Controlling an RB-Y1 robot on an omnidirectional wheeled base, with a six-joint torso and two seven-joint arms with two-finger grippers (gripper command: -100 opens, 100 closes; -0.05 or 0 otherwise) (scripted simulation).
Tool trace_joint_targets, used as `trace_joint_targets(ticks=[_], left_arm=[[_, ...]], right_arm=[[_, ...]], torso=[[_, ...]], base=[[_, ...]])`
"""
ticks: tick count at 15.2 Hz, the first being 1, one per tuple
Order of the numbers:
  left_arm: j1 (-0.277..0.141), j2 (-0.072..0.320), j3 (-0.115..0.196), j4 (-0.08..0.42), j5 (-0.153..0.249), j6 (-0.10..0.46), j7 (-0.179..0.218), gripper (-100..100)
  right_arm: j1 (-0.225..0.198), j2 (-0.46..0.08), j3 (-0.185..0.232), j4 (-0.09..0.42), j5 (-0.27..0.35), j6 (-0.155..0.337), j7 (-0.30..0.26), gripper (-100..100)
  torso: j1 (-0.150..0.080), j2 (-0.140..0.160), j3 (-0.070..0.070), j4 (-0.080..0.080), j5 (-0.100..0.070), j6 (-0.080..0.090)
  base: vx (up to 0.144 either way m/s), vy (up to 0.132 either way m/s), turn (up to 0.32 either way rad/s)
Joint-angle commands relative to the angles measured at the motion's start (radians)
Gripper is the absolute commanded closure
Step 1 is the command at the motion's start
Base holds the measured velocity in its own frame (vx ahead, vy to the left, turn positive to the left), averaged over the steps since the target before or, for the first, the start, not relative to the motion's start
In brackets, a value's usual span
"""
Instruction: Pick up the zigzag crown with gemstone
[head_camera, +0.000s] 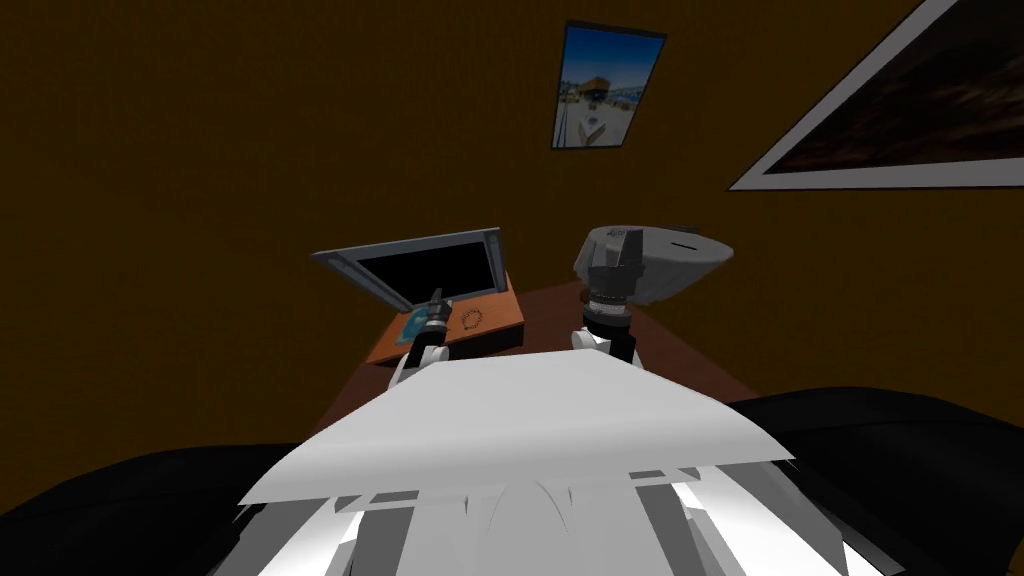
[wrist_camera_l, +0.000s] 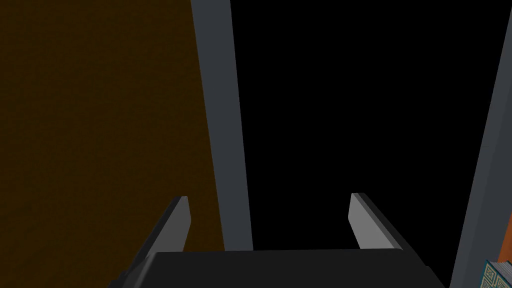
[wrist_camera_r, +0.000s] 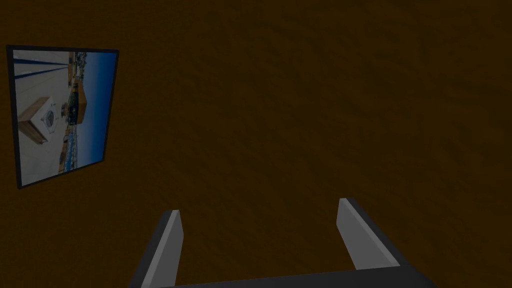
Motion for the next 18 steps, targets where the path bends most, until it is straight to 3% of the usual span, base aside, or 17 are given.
trace_joint_targets(ticks=[1, 4, 6, 9, 11, 12, 14, 17, 18], left_arm=[[-0.002, 0.0, 0.004, 0.0, -0.001, 0.031, 0.0, -100], [-0.032, 0.012, 0.033, 0.064, 0.004, 0.1, 0.009, -100], [-0.032, 0.012, 0.033, 0.064, 0.004, 0.124, 0.009, -100], [-0.064, 0.02, 0.064, 0.127, 0.009, 0.199, 0.019, -100], [-0.064, 0.02, 0.064, 0.132, 0.009, 0.222, 0.019, -100], [-0.08, 0.023, 0.08, 0.166, 0.012, 0.254, 0.024, -100], [-0.08, 0.023, 0.08, 0.166, 0.012, 0.272, 0.024, -100], [-0.113, 0.026, 0.113, 0.237, 0.017, 0.346, 0.034, -100], [-0.113, 0.026, 0.113, 0.237, 0.017, 0.364, 0.034, -100]], right_arm=[[0.0, 0.0, 0.0, 0.0, 0.0, 0.0, 0.0, 0], [0.0, 0.0, 0.0, 0.0, 0.0, 0.0, 0.0, 0], [0.0, 0.0, 0.0, 0.0, 0.0, 0.0, 0.0, 0], [0.0, 0.0, 0.0, 0.0, 0.0, 0.0, 0.0, 0], [0.0, 0.0, 0.0, 0.0, 0.0, 0.0, 0.0, 0], [0.0, 0.0, 0.0, 0.0, 0.0, 0.0, 0.0, 0], [0.0, 0.0, 0.0, 0.0, 0.0, 0.0, 0.0, 0], [0.0, 0.0, 0.0, 0.0, 0.0, 0.0, 0.0, 0], [0.0, 0.0, 0.0, 0.0, 0.0, 0.0, 0.0, 0]], torso=[[0.0, 0.0, 0.0, 0.0, 0.0, 0.0], [-0.001, 0.0, 0.0, 0.0, 0.0, 0.0], [0.0, 0.0, 0.0, 0.0, 0.0, 0.0], [-0.001, 0.0, 0.0, 0.0, 0.0, 0.0], [-0.001, 0.0, 0.0, 0.0, 0.0, 0.0], [-0.001, 0.0, 0.0, 0.0, 0.0, 0.0], [-0.001, 0.0, 0.0, 0.0, 0.0, 0.0], [-0.001, 0.0, 0.0, 0.0, 0.0, 0.0], [0.0, 0.0, 0.0, 0.0, 0.0, 0.0]], base=[[-0.002, 0.039, -0.053], [-0.003, 0.039, -0.17], [0.0, 0.047, -0.116], [-0.006, 0.038, -0.164], [-0.005, 0.044, -0.141], [-0.01, 0.041, -0.161], [-0.009, 0.041, -0.121], [-0.008, 0.043, -0.192], [-0.006, 0.053, -0.187]])
